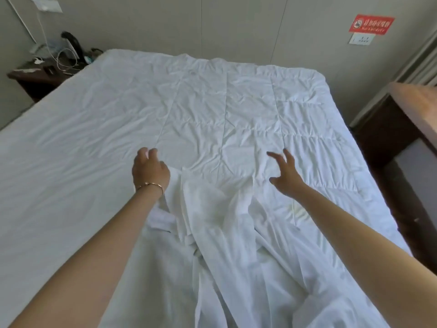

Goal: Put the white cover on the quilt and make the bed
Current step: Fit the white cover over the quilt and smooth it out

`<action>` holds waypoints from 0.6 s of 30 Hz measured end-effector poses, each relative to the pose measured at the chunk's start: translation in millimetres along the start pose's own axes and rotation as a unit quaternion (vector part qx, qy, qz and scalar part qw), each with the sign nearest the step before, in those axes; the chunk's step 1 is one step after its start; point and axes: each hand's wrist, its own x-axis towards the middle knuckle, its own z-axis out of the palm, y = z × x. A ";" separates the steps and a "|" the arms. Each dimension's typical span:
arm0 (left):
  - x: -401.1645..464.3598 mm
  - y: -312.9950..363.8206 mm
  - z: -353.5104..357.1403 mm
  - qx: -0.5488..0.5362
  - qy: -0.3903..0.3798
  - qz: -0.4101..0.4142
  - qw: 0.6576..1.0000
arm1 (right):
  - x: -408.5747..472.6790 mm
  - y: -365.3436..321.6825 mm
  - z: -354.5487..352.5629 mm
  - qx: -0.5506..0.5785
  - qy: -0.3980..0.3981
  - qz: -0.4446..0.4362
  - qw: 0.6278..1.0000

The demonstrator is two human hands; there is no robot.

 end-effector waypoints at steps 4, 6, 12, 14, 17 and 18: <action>-106.7 0.5 58.6 0.046 -0.228 0.070 0.970 | -69.4 4.9 65.4 -0.161 -0.160 -0.021 0.974; -151.0 -10.3 86.4 0.065 -0.304 -0.003 0.951 | -102.1 -1.0 98.0 -0.164 -0.195 0.032 0.966; -216.6 -35.7 114.8 0.024 -0.306 -0.099 0.947 | -165.0 -8.4 163.9 -0.222 -0.202 0.202 0.932; -229.5 -35.4 110.4 0.063 -0.333 -0.026 0.940 | -164.2 -3.3 163.7 -0.188 -0.174 0.218 0.942; -245.2 -35.1 105.7 0.024 -0.276 0.070 0.958 | -164.1 7.0 150.1 -0.082 -0.176 0.089 0.977; -248.3 -35.3 108.1 -0.004 -0.236 0.109 0.966 | -166.6 9.2 143.4 -0.089 -0.190 0.040 0.977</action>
